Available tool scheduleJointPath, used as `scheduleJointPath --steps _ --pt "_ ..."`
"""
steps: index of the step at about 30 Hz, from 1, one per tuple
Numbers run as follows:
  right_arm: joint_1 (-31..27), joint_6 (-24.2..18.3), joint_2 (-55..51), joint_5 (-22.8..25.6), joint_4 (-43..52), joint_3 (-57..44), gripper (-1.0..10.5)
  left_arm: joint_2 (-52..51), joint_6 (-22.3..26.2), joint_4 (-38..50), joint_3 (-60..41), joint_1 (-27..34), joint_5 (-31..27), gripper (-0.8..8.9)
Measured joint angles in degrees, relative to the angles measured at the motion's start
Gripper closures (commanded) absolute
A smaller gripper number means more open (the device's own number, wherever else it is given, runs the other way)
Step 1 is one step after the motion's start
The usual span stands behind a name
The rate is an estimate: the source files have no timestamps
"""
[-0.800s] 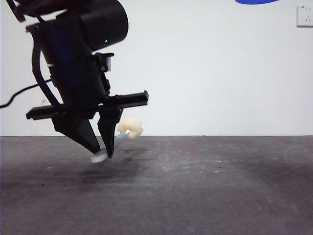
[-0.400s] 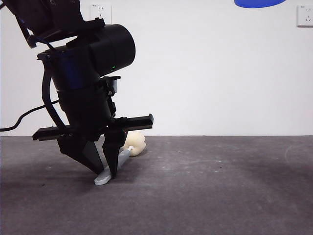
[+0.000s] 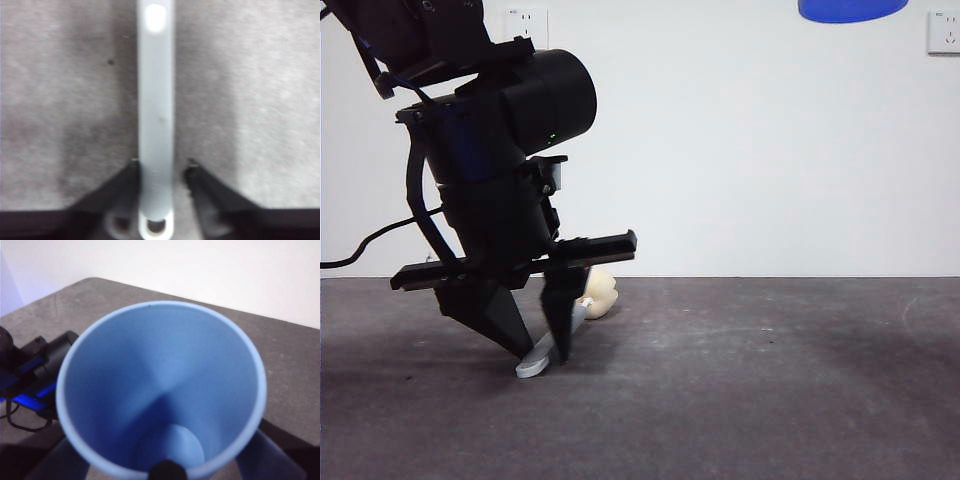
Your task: Pick up the cup brush,pick up the cup,insert the brush into the cup,clean the cup,put the cup brush back,put the cup back to the fixed position on the table
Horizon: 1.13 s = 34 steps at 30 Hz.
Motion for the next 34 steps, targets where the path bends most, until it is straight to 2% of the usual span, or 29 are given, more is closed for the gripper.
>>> scheduleJointPath --steps 7,13,16,20,22,25,28,34 --pt "-1.1 0.1 4.5 0.1 1.2 0.0 9.6 -2.1 2.1 -2.7 0.1 0.1 1.0 4.02" --pt "-5.7 0.2 9.0 -0.1 9.1 -3.0 9.6 -8.9 5.3 -5.2 0.2 0.1 1.7 4.03" --pt "-9.5 0.3 11.7 -3.5 14.2 -6.4 9.6 -13.7 7.3 -7.3 0.2 0.1 4.9 4.03" --pt "-15.3 0.6 15.7 -10.4 23.9 -10.6 9.6 -20.8 9.7 -10.0 0.2 0.1 9.1 4.04" --pt "-17.5 0.6 18.3 -11.8 27.8 -11.4 9.6 -24.1 10.9 -11.1 0.2 0.0 10.3 4.04" --pt "-20.2 0.4 23.1 -12.8 31.7 -11.6 9.6 -28.7 12.3 -13.2 0.2 0.0 11.1 4.04" --pt "-22.9 -0.1 28.4 -16.5 37.0 -11.6 9.6 -32.6 13.3 -15.2 0.2 0.0 11.3 4.04" --pt "-28.0 -0.6 41.6 -20.0 47.8 -11.6 9.6 -38.0 14.8 -18.4 0.2 0.0 11.3 4.04"
